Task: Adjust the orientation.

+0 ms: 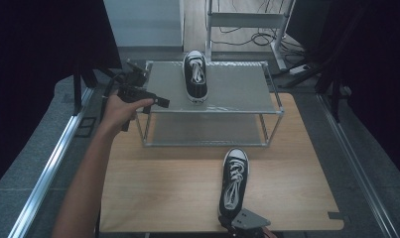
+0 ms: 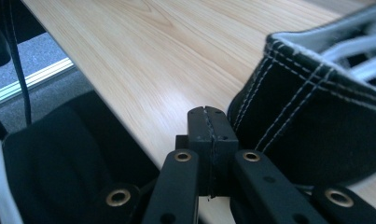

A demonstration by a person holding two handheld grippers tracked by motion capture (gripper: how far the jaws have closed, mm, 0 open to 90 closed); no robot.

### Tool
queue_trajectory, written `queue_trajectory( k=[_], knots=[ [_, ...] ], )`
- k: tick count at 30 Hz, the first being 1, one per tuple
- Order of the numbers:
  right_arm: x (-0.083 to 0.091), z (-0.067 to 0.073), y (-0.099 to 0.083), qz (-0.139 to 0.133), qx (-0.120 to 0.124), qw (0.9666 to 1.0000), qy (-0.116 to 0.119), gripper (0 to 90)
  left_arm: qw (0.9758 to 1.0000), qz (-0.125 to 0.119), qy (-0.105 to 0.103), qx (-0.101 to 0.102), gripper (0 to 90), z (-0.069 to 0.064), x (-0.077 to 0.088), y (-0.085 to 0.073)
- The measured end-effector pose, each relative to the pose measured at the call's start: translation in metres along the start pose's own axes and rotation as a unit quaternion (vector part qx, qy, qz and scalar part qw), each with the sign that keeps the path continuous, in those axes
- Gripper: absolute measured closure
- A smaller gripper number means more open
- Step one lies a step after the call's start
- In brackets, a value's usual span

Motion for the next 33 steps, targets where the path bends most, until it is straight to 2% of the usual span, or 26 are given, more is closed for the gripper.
queue_trajectory(
  k=[5,10,12,13,14,19,22,25,27,29,30,33],
  knots=[
    [0.021,-0.020,-0.016,0.003,-0.016,0.9998,-0.006,90.0,1.0000,-0.001,-0.001,-0.005,15.7,-0.002,-0.001,-0.009],
    [0.031,-0.033,-0.023,0.008,-0.027,0.9995,-0.013,90.0,0.9999,0.003,-0.005,-0.010,15.7,-0.003,-0.002,-0.019],
    [0.036,-0.038,-0.025,0.010,-0.026,0.9994,-0.022,90.0,0.9999,0.002,-0.004,-0.012,15.7,-0.003,-0.002,-0.022],
    [0.042,-0.045,-0.027,0.010,-0.028,0.9990,-0.035,90.0,0.9999,0.003,-0.005,-0.014,15.7,-0.004,-0.002,-0.024],
    [0.042,-0.045,-0.027,0.010,-0.028,0.9990,-0.035,90.0,0.9999,0.002,-0.006,-0.015,15.7,-0.004,-0.002,-0.026],
    [0.054,-0.071,-0.032,0.005,-0.040,0.9966,-0.071,90.0,0.9996,0.000,-0.005,-0.026,15.7,-0.008,-0.002,-0.034],
    [0.054,-0.083,-0.031,0.005,-0.053,0.9966,-0.063,90.0,0.9995,0.001,-0.008,-0.031,15.7,-0.009,-0.002,-0.039],
    [0.052,-0.084,-0.030,0.002,-0.051,0.9973,-0.053,90.0,0.9994,-0.001,-0.011,-0.034,15.7,-0.011,-0.001,-0.045],
    [0.052,-0.083,-0.029,0.001,-0.050,0.9975,-0.050,87.9,0.9992,0.000,-0.011,-0.037,15.7,-0.012,-0.001,-0.049],
    [0.053,-0.078,-0.026,-0.004,-0.052,0.9981,-0.032,84.1,0.9992,-0.001,-0.012,-0.038,15.8,-0.012,-0.001,-0.052],
    [0.054,-0.075,-0.022,-0.010,-0.051,0.9984,-0.021,83.6,0.9992,-0.001,-0.012,-0.038,15.7,-0.013,-0.001,-0.054],
    [0.062,-0.069,-0.006,-0.025,-0.035,0.9990,-0.016,79.1,0.9990,-0.002,-0.013,-0.044,15.7,-0.015,-0.001,-0.059]
  ],
)
Point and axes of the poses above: each handheld gripper's, and its own axes: x roughly backward along the jaws, y roughly out of its top, z roughly to its left, the point moved 9 cm from there along -x, roughly forward along the jaws, and after that the axes turned 5 degrees about -y, right-handed, at the moved point
